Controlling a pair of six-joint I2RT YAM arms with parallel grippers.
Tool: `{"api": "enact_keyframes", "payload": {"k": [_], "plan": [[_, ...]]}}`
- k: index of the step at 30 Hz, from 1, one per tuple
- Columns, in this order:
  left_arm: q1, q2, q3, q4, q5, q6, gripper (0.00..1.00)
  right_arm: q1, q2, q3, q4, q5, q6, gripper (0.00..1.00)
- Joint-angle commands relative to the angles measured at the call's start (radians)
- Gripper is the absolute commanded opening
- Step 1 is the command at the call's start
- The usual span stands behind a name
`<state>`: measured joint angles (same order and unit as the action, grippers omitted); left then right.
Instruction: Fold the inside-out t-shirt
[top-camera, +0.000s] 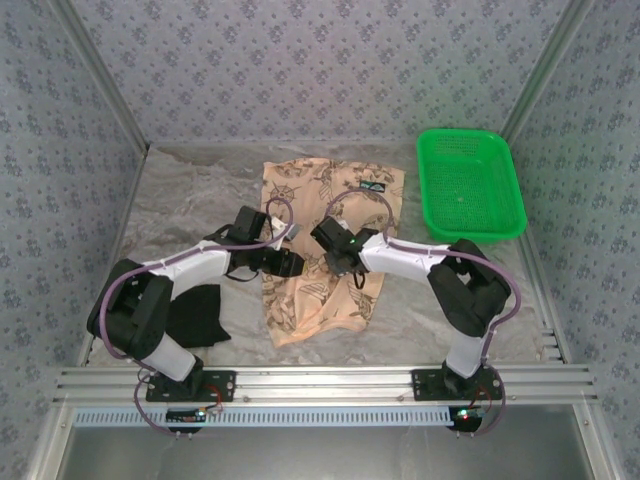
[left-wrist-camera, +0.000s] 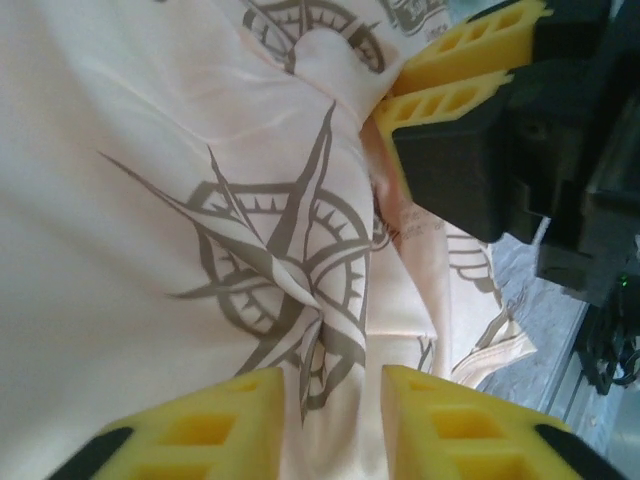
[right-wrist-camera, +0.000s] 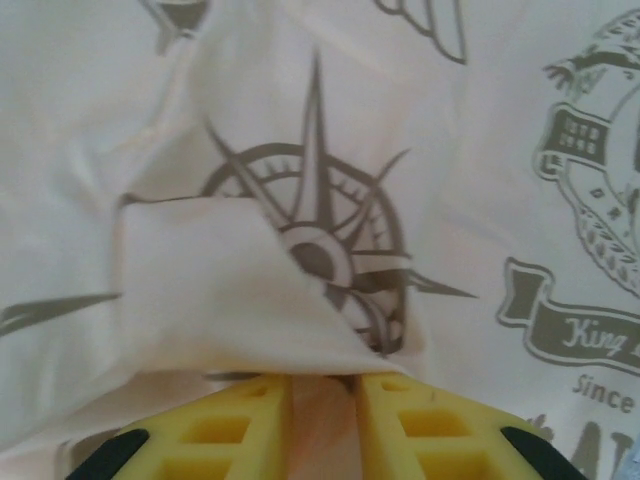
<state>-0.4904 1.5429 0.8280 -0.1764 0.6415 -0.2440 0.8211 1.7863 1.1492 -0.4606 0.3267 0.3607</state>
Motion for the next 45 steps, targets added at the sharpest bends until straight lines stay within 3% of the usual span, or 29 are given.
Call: {"api": "enact_keyframes", "payload": {"k": [1,7,10,15,18,21,23,25,28,32,35,39,40,42,45], "plan": [[0.007,0.000,0.038,-0.027,-0.024,0.010,0.37,0.010,-0.075,0.022,-0.044,-0.095,-0.031,0.26],[-0.022,-0.064,0.024,-0.018,0.004,-0.053,0.28,-0.015,-0.075,0.012,-0.005,-0.295,-0.001,0.25],[-0.067,-0.061,0.028,-0.037,0.014,-0.084,0.27,-0.028,-0.034,0.009,0.018,-0.262,0.018,0.24],[-0.142,-0.008,0.029,0.014,-0.017,-0.149,0.34,-0.059,0.024,0.016,0.057,-0.231,0.032,0.39],[-0.154,0.041,0.031,0.049,-0.035,-0.172,0.35,-0.069,0.061,0.028,0.069,-0.261,0.024,0.41],[-0.153,0.077,0.030,0.064,-0.051,-0.176,0.35,-0.069,0.075,0.021,0.075,-0.285,0.022,0.32],[-0.153,0.092,0.030,0.043,-0.096,-0.155,0.34,-0.071,0.056,0.003,0.083,-0.305,0.016,0.18],[-0.149,0.103,0.033,0.005,-0.153,-0.135,0.32,-0.076,0.011,-0.021,0.096,-0.344,-0.015,0.10],[-0.127,0.110,0.044,-0.058,-0.231,-0.120,0.22,-0.098,-0.090,-0.062,0.102,-0.424,-0.054,0.03],[-0.088,0.090,0.053,-0.118,-0.320,-0.104,0.00,-0.204,-0.214,-0.108,0.102,-0.700,-0.121,0.02],[-0.061,0.066,0.056,-0.156,-0.397,-0.095,0.00,-0.293,-0.226,-0.116,0.047,-0.930,-0.193,0.03],[-0.060,0.062,0.084,-0.205,-0.487,-0.051,0.00,-0.343,-0.196,-0.153,0.024,-1.003,-0.252,0.00],[-0.058,0.063,0.090,-0.201,-0.478,-0.041,0.01,-0.348,-0.187,-0.161,0.038,-1.009,-0.244,0.00],[-0.060,0.056,0.091,-0.164,-0.382,-0.012,0.16,-0.348,-0.174,-0.173,0.069,-0.991,-0.225,0.00],[-0.073,0.043,0.094,-0.114,-0.251,0.012,0.27,-0.342,-0.167,-0.173,0.087,-0.942,-0.204,0.00]]}}
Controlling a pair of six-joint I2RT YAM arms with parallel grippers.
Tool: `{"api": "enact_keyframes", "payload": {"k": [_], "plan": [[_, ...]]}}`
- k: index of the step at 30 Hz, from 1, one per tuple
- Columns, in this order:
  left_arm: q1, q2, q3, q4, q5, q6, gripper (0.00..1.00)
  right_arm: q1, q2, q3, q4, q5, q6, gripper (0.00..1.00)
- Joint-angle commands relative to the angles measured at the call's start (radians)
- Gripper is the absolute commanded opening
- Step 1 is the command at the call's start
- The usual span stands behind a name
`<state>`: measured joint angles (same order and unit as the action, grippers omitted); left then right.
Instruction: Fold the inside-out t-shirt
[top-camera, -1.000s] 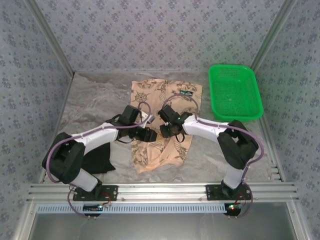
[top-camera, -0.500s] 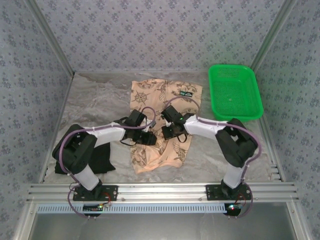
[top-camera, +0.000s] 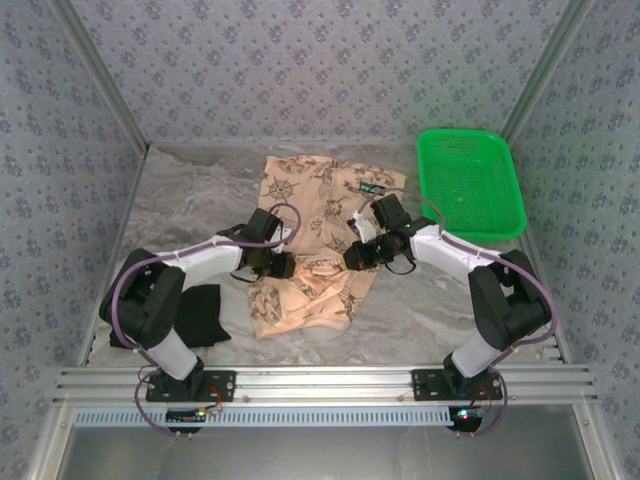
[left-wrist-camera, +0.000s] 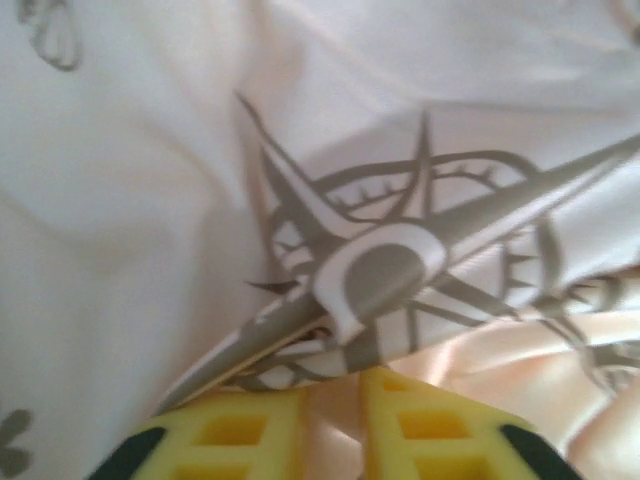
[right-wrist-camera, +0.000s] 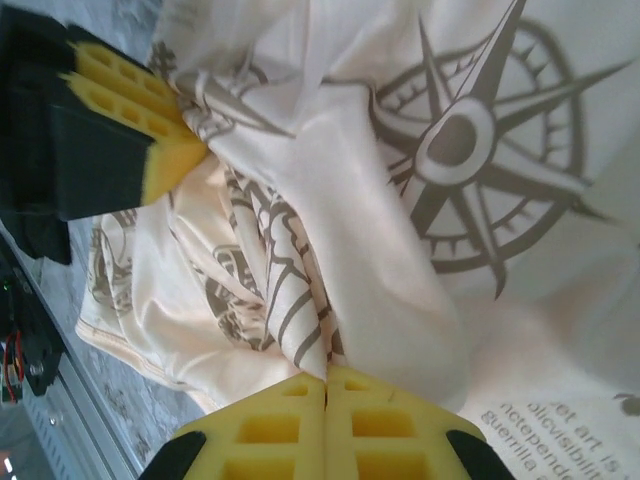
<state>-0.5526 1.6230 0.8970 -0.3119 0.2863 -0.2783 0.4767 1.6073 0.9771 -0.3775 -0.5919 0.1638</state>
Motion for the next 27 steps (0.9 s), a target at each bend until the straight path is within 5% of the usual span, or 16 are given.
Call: {"api": "enact_keyframes", "payload": {"k": [1,6,14,20,22,25,27], "plan": [[-0.023,-0.043,0.028,0.028,0.127,0.058,0.28,0.000,0.016,0.005,0.003,-0.027,-0.003,0.00],[-0.152,-0.054,0.072,0.055,0.194,0.202,0.37,-0.021,0.020,0.033,0.001,-0.168,-0.016,0.00],[-0.184,0.075,0.146,0.148,0.094,0.252,0.49,-0.067,0.007,0.012,0.041,-0.201,0.018,0.00],[-0.192,0.132,0.090,0.320,0.150,0.351,0.47,-0.089,-0.003,0.012,0.043,-0.198,0.036,0.00],[-0.192,0.124,0.049,0.390,0.162,0.372,0.36,-0.097,-0.008,0.009,0.048,-0.198,0.046,0.00],[-0.192,0.068,-0.017,0.488,0.218,0.427,0.00,-0.103,-0.015,0.004,0.040,-0.170,0.046,0.00],[-0.191,0.001,-0.079,0.545,0.248,0.477,0.00,-0.109,-0.012,0.004,0.020,-0.120,0.052,0.00]]}}
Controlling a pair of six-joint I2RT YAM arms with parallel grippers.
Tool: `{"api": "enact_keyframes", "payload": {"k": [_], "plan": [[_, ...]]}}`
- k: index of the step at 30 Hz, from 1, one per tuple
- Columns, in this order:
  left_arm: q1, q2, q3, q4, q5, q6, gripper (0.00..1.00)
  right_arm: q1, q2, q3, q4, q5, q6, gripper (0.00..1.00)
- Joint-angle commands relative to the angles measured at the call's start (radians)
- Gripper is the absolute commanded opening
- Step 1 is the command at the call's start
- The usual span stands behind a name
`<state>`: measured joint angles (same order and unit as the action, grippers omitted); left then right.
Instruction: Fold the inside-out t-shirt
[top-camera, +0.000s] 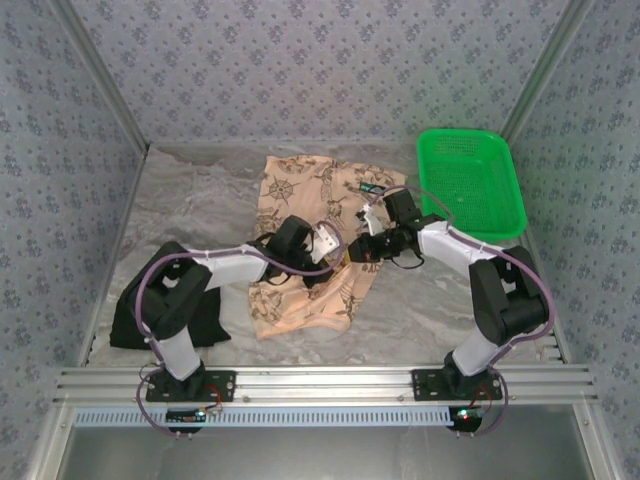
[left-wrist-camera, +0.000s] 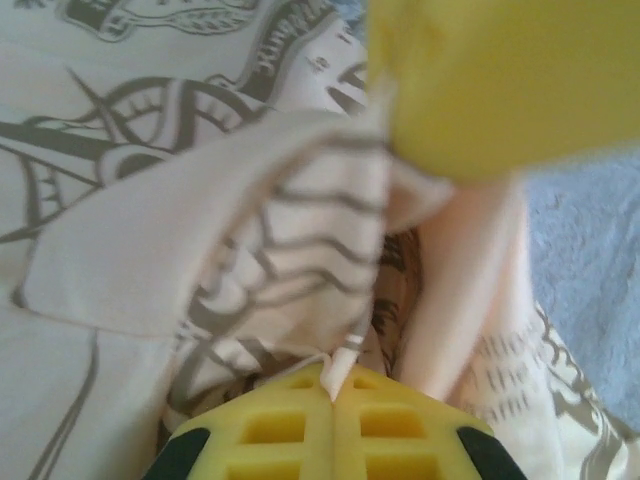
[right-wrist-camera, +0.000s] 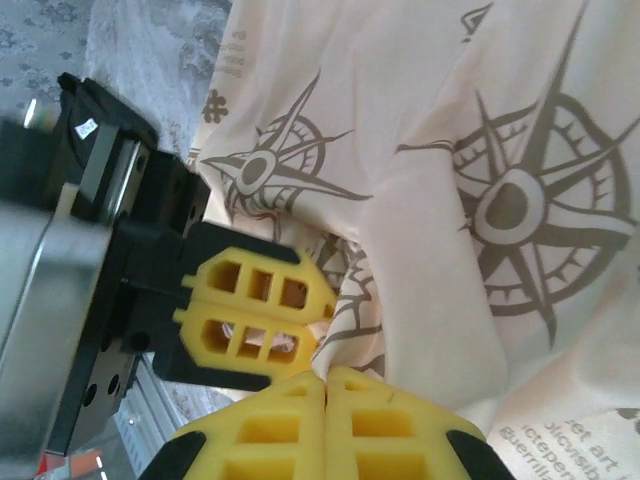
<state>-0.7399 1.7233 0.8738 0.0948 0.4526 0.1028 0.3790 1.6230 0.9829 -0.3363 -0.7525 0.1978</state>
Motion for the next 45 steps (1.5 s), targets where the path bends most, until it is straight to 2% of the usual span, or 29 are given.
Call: {"api": "enact_keyframes", "payload": {"k": [1,5,10,14,18,20,22,26,29,32,36,37,39,40,43,45], "plan": [[0.001,-0.136,-0.082,0.155,0.088,0.099,0.00,-0.018,-0.025,-0.003,-0.031,0.070,0.023,0.00],[0.074,-0.252,-0.134,0.108,0.233,0.050,0.00,-0.034,-0.012,-0.006,-0.058,0.208,0.042,0.00],[0.143,-0.368,-0.268,0.158,0.387,0.000,0.00,-0.025,0.052,-0.005,-0.040,0.324,0.024,0.02],[0.172,-0.361,-0.328,0.237,0.393,-0.067,0.00,0.008,0.055,-0.026,0.004,0.321,-0.021,0.20],[0.165,-0.340,-0.345,0.266,0.382,-0.085,0.04,0.052,-0.057,-0.070,0.023,0.327,-0.055,0.33],[0.152,-0.332,-0.359,0.239,0.334,-0.065,0.15,0.069,-0.118,-0.087,0.018,0.319,-0.066,0.39],[0.149,-0.319,-0.367,0.209,0.314,-0.066,0.36,0.094,-0.162,-0.087,-0.013,0.314,-0.085,0.41],[0.160,-0.338,-0.372,0.165,0.284,-0.086,0.38,0.172,-0.155,-0.054,-0.056,0.230,-0.107,0.43],[0.178,-0.372,-0.377,0.129,0.202,-0.122,0.38,0.206,-0.091,-0.046,-0.001,0.123,-0.042,0.46],[0.200,-0.404,-0.392,0.140,0.145,-0.174,0.37,0.222,-0.037,-0.045,0.046,0.095,-0.011,0.50],[0.220,-0.434,-0.409,0.159,0.153,-0.204,0.37,0.241,0.037,-0.031,0.095,0.002,0.001,0.54],[0.221,-0.437,-0.409,0.155,0.153,-0.206,0.37,0.249,0.048,-0.025,0.106,-0.022,0.007,0.54],[0.229,-0.445,-0.403,0.141,0.145,-0.225,0.38,0.269,0.061,-0.006,0.117,-0.044,0.009,0.47],[0.238,-0.453,-0.401,0.137,0.139,-0.243,0.38,0.279,0.062,0.006,0.113,-0.047,0.004,0.42],[0.271,-0.476,-0.398,0.132,0.102,-0.311,0.39,0.296,0.056,0.034,0.095,-0.066,-0.012,0.17],[0.305,-0.493,-0.393,0.120,0.078,-0.375,0.42,0.307,0.053,0.059,0.060,-0.069,-0.032,0.08]]}}
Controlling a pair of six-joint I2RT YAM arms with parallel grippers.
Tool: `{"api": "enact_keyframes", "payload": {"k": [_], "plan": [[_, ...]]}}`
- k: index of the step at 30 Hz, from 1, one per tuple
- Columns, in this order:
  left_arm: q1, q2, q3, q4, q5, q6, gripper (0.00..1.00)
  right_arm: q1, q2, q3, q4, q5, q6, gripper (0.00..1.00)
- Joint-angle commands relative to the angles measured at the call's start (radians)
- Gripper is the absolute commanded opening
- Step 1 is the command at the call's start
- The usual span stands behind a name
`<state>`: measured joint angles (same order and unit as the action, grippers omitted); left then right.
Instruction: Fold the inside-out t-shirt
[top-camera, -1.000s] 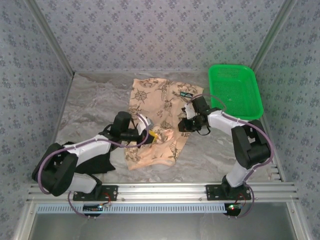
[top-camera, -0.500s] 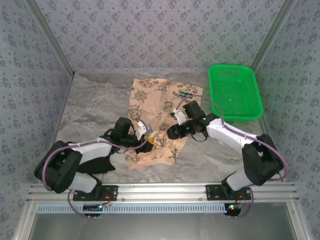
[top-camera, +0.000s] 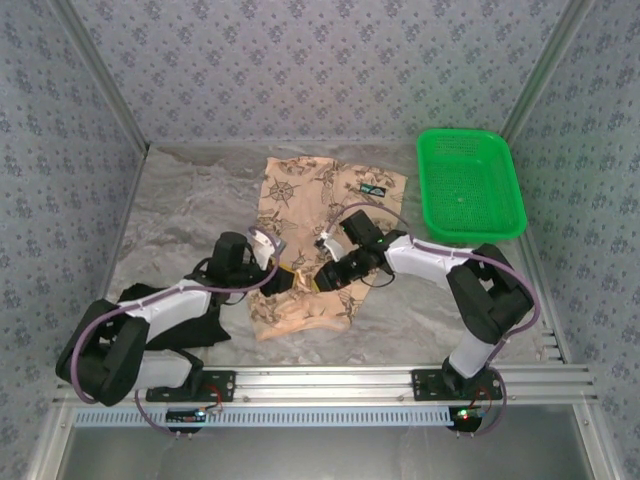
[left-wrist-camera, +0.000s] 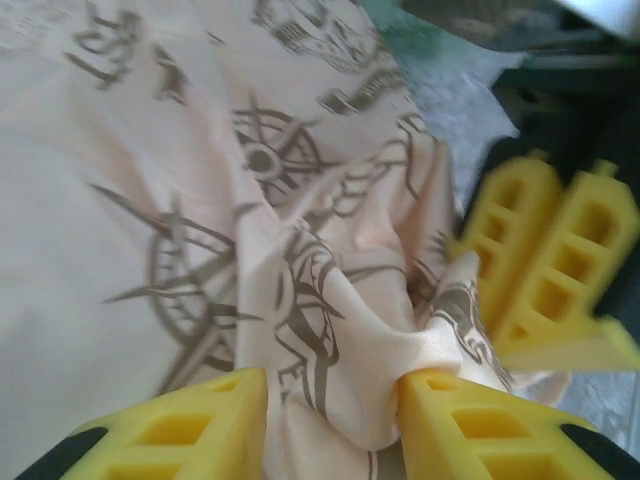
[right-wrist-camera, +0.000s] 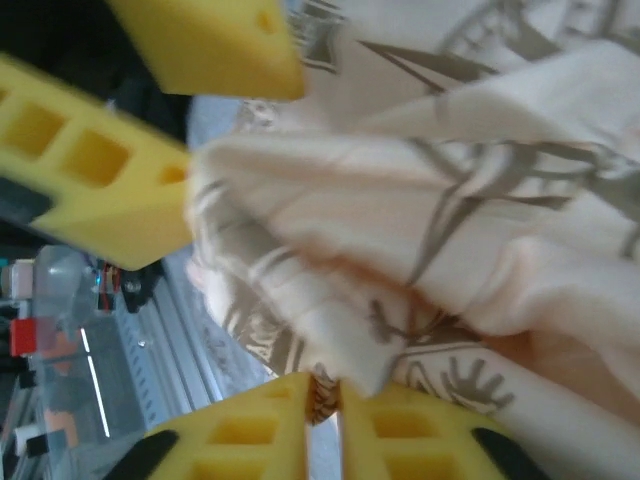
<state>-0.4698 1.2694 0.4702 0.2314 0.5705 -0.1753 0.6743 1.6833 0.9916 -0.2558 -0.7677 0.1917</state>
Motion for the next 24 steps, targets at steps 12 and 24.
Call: {"api": "enact_keyframes", "payload": {"k": [12,24], "plan": [[0.109,-0.081,0.202,-0.342,-0.119,-0.339,0.52,0.231,0.059,0.368,-0.445,0.144,-0.299,0.13],[0.052,-0.090,0.143,-0.607,-0.051,-0.386,0.52,0.137,-0.035,0.158,-0.282,0.186,-0.178,0.50]]}}
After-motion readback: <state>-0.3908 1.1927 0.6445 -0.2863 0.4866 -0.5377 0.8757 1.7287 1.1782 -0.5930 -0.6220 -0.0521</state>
